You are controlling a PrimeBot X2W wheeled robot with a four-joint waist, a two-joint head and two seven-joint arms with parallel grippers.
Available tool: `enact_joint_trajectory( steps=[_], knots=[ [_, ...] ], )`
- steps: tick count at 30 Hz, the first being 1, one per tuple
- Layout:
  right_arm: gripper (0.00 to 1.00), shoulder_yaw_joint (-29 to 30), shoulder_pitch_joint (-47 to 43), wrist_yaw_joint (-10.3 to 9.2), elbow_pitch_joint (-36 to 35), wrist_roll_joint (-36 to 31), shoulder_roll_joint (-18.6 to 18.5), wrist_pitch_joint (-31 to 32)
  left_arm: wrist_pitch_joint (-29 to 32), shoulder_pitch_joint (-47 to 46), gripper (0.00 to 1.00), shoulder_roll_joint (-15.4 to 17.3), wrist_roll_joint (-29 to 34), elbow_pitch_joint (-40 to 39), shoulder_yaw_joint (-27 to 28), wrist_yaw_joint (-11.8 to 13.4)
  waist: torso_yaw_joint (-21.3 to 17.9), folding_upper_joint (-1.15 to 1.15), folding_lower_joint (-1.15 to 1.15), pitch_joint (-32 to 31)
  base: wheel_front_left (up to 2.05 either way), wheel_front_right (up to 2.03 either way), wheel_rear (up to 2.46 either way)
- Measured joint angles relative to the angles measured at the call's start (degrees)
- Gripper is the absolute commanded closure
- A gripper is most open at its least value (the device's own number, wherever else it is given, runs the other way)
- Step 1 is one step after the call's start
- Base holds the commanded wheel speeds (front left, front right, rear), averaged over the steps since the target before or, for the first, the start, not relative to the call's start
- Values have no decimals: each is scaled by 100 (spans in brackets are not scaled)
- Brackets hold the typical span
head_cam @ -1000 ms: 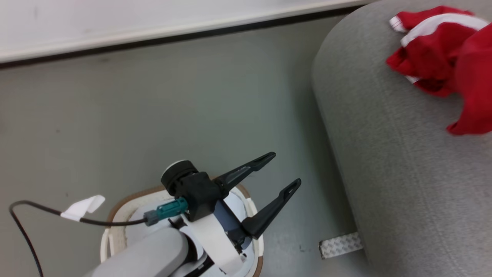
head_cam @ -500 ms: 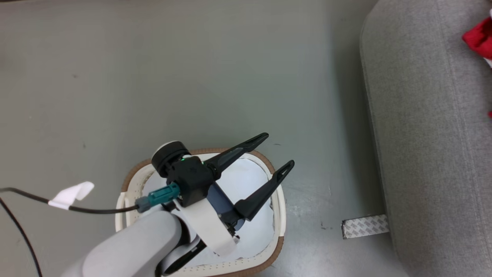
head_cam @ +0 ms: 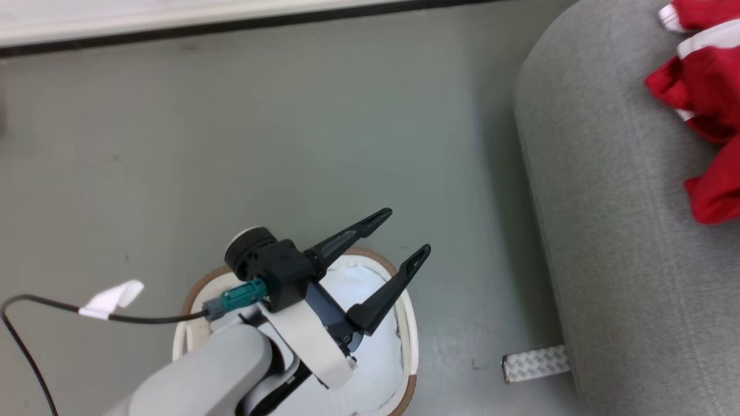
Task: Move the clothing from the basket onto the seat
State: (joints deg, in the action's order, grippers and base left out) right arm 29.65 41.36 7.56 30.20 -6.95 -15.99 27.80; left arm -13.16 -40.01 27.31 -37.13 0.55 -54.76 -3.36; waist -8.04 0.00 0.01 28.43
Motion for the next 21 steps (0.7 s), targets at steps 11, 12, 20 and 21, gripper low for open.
enact_joint_trajectory(
  steps=[11, 12, 20, 21],
  knots=[
    [0, -1613, -737, 0, -519, 940, -450, 481, -113, 710, 0, -119, -333, 190, 130, 326, -272, 0, -1, -1118, 0, 0, 0],
    [0, -1752, -785, 0, -648, 1046, -542, 435, -124, 771, 0, -116, -360, 199, 174, 355, -296, 0, -1, -1229, 0, 0, 0],
    [0, -2476, -1241, -1, -1792, 2040, -768, 223, -165, 1318, 0, -20, -548, 178, 673, 756, -379, 0, -2, -2071, 0, 0, 0],
    [0, -2496, -1312, -1, -1960, 2138, -724, 154, -182, 1374, 0, 9, -549, 156, 739, 814, -368, 0, -2, -2156, 0, 0, 0]
  ],
)
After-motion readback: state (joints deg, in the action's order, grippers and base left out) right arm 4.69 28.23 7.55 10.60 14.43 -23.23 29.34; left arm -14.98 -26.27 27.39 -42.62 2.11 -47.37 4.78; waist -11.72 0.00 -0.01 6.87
